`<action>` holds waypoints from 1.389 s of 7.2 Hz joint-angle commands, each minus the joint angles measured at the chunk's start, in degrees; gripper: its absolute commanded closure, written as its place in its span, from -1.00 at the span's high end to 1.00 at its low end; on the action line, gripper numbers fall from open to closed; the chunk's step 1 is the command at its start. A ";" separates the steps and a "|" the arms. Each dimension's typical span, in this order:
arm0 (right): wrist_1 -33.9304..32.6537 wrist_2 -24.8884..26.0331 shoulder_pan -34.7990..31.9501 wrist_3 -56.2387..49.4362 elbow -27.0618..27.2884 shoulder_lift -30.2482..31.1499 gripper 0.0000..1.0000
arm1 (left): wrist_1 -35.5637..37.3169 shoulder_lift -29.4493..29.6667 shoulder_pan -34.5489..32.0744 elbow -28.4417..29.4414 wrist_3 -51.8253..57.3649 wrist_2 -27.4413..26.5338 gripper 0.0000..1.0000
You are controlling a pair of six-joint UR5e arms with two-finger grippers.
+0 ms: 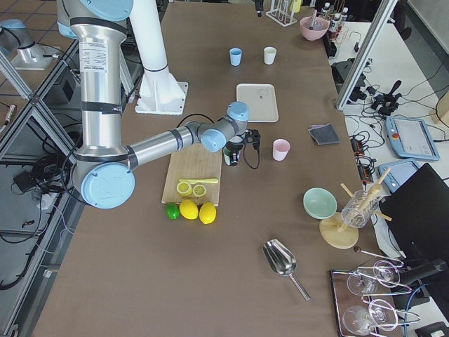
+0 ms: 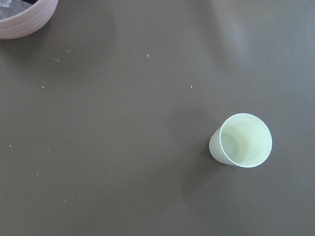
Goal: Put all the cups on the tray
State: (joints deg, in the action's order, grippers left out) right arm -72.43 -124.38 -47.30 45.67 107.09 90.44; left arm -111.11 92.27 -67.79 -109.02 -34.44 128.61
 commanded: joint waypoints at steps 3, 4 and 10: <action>-0.69 -7.67 -4.62 0.21 2.25 -3.67 -1.00 | -0.76 -0.07 3.08 0.12 -0.27 -0.20 0.95; -0.79 -8.50 -5.34 0.21 2.25 -4.91 -1.00 | -2.77 -0.07 5.53 0.04 -4.54 -0.55 0.95; -7.02 -11.50 -7.90 6.49 1.47 -16.84 -1.00 | -8.15 -0.51 19.43 -0.05 -12.23 -2.75 0.94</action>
State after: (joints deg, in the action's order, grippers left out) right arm -77.31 -135.80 -55.58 48.01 109.08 78.09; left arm -119.21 91.80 -50.25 -109.25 -46.61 126.38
